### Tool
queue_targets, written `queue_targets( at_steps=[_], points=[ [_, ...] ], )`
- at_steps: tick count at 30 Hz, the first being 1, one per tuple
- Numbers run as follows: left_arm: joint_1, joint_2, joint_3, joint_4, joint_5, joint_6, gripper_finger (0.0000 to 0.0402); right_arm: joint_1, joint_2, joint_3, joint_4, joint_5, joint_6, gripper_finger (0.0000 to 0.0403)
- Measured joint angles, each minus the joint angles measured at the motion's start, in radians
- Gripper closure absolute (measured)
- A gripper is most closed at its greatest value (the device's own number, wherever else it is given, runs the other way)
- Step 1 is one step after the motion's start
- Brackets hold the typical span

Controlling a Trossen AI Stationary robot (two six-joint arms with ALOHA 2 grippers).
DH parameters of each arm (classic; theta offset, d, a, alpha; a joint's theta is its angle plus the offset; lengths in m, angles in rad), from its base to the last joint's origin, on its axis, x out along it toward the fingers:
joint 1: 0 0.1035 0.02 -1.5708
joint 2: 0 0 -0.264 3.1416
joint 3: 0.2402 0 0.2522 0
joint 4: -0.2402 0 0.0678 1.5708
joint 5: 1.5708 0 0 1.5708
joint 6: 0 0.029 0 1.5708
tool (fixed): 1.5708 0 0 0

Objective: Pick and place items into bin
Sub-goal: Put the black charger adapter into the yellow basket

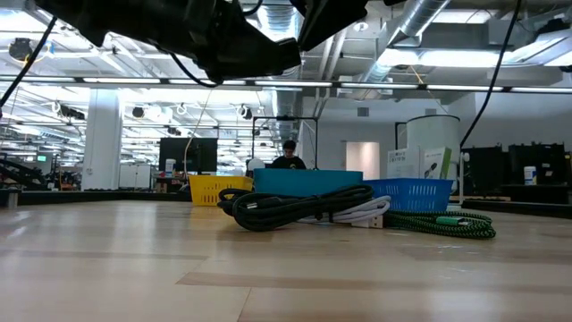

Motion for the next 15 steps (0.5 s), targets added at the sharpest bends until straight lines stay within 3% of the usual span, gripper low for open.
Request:
queue_targets(
  at_steps=[5, 12, 15],
  points=[
    [0.011, 0.000, 0.000, 0.000, 0.001, 0.001, 0.0190, 0.000, 0.000, 0.000, 0.002, 0.003, 0.000, 0.0370],
    [0.019, 0.000, 0.000, -0.003, 0.000, 0.001, 0.0268, 0.000, 0.000, 0.000, 0.002, 0.003, 0.000, 0.0359],
    [0.019, 0.000, 0.000, -0.003, 0.004, 0.000, 0.0270, 0.000, 0.000, 0.000, 0.002, 0.002, 0.000, 0.0353]
  ],
)
